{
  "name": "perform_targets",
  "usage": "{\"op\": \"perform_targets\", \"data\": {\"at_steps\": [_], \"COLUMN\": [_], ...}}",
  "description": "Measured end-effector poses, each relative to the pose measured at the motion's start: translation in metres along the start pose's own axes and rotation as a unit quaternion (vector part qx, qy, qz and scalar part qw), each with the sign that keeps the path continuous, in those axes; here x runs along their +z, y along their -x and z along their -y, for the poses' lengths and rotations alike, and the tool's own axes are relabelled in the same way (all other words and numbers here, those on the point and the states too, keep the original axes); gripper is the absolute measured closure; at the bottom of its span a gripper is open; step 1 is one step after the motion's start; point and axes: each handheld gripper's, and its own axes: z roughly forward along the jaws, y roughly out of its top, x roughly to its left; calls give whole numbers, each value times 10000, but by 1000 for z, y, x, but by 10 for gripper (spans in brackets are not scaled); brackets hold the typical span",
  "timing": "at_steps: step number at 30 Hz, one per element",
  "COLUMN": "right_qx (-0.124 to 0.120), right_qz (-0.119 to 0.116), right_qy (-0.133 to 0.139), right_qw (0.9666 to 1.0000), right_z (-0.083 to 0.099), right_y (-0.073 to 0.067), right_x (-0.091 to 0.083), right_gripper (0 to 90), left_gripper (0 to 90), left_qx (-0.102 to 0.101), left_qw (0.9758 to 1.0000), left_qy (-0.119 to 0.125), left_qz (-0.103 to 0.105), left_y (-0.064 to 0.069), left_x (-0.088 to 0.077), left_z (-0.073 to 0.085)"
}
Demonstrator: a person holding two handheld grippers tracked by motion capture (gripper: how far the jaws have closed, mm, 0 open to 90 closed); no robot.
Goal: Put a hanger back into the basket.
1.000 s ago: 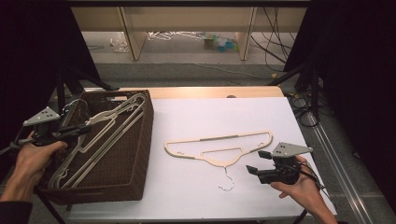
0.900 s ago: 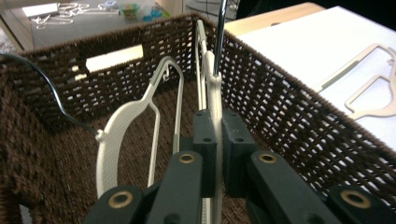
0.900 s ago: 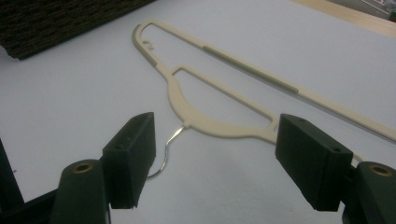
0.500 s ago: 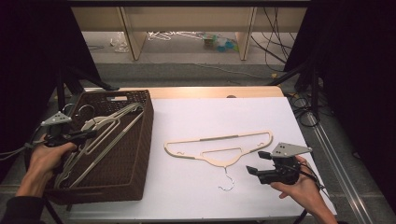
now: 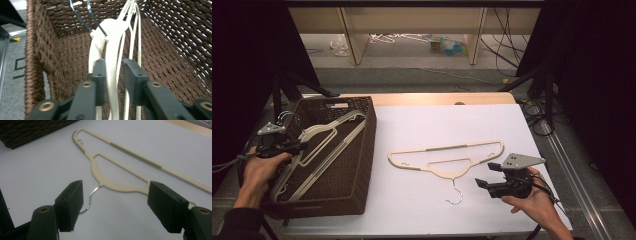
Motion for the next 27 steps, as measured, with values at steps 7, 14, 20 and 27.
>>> {"op": "perform_targets", "data": {"at_steps": [7, 14, 20, 27], "right_qx": [-7, -26, -14, -19], "right_qz": [16, 17, 0, 19], "right_qy": [18, 7, 19, 57], "right_qw": [10000, 10000, 10000, 10000], "right_z": [0, 1, 2, 1], "right_y": [1, 1, 2, 2], "right_x": [0, 0, 1, 1], "right_gripper": [298, 298, 298, 298], "left_gripper": [475, 351, 267, 189], "left_qx": [-423, -528, -270, 191], "left_qw": [9985, 9970, 9946, 9867], "left_qy": [40, 538, 973, 1351], "left_qz": [-355, -153, 233, 884], "left_y": [9, 35, 68, 135], "left_x": [-6, -18, -30, -39], "left_z": [-1, -9, -20, -33]}}
